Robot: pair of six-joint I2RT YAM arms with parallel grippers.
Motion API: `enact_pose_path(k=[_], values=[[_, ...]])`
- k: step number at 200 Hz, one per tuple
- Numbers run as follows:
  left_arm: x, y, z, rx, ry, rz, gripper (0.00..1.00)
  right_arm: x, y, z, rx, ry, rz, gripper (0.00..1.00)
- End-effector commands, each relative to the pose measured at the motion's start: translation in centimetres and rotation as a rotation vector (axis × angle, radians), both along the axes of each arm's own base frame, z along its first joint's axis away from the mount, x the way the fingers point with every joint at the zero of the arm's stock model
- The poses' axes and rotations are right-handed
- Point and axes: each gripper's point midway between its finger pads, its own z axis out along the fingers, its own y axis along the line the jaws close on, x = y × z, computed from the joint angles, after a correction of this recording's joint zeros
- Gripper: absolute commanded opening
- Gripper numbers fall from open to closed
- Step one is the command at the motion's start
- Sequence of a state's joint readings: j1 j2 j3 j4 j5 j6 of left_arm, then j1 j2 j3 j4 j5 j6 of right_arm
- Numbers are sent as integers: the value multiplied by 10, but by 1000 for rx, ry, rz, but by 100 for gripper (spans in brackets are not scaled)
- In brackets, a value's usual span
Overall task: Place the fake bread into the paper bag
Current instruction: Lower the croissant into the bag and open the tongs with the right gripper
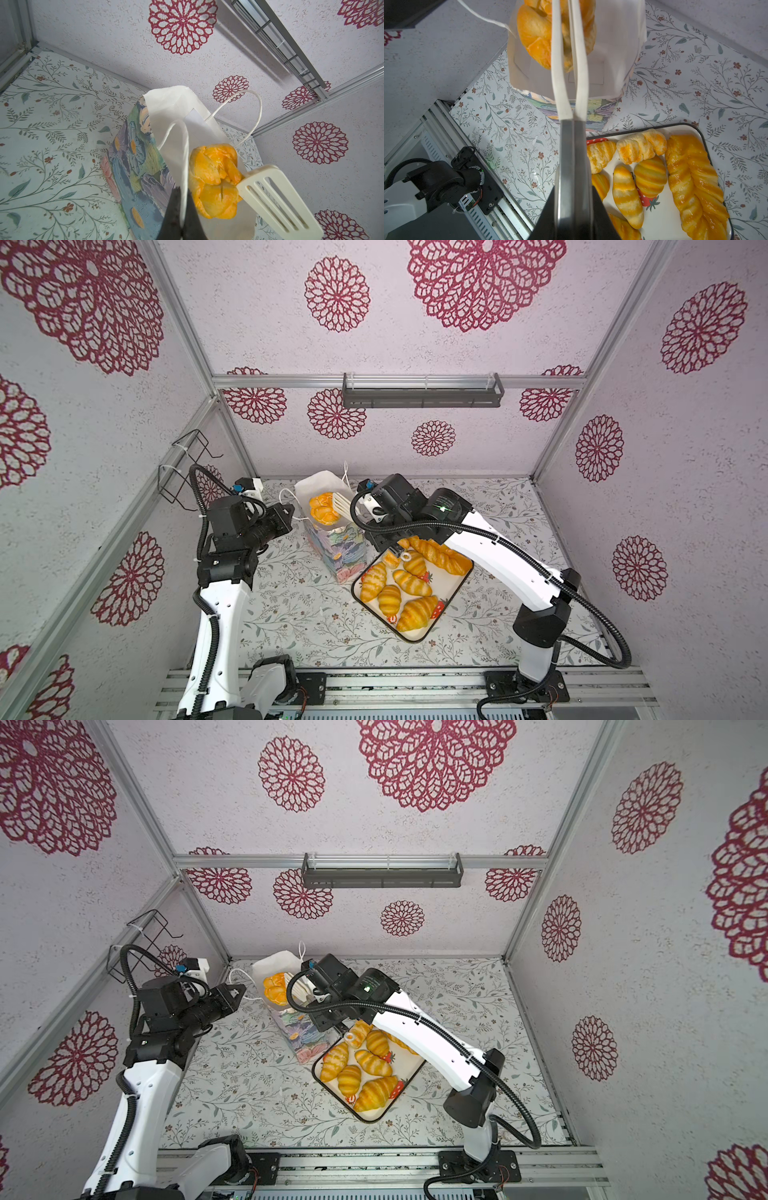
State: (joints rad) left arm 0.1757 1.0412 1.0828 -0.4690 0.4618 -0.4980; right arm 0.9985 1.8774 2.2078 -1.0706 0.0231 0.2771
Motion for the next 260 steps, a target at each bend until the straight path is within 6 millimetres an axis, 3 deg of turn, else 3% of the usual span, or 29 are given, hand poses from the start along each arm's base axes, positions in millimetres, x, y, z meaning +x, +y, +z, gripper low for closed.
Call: enact_pose_path(k=[1,184,260], values=[[1,2,1,13,-7,4,0,5,-2,38,82,-80,6,10],[2,5,-2,23,4,16,3,24,3,27,73,-65,2,15],[3,5,-4,23,7,16,10,28,1,27,73,-66,2,34]])
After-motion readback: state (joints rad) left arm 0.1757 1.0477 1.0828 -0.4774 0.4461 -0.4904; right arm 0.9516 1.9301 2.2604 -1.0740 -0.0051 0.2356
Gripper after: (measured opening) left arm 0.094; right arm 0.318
